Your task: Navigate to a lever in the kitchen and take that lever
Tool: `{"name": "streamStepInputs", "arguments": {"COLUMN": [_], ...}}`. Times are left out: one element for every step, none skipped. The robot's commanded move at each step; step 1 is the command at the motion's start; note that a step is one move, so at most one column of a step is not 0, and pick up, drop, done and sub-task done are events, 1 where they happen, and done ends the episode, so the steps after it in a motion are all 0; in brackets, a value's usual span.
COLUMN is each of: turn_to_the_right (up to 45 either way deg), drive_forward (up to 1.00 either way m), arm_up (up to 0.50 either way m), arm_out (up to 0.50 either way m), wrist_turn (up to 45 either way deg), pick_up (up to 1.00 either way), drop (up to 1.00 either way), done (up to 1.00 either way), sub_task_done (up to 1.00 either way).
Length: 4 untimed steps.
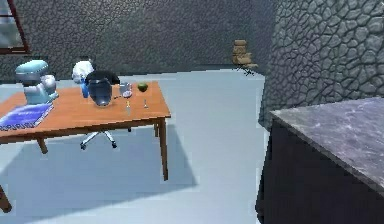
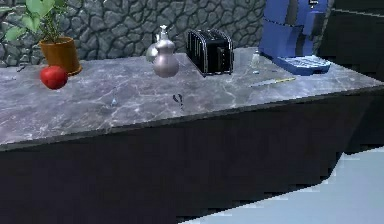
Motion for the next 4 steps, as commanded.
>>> {"name": "streamStepInputs", "arguments": {"turn_to_the_right": [45.0, 36.0, 0.0, -45.0], "drive_forward": [0.00, 0.00, 0.35, 0.00], "arm_up": [0.00, 0.00, 0.00, 0.00], "arm_out": [0.00, 0.00, 0.00, 0.00], "wrist_turn": [0.0, 0.0, 0.0, 0.0], "pick_up": [0.00, 0.00, 0.00, 0.00], "drop": [0.00, 0.00, 0.00, 0.00], "done": [0.00, 0.00, 0.00, 0.00], "sub_task_done": [0.00, 0.00, 0.00, 0.00]}}
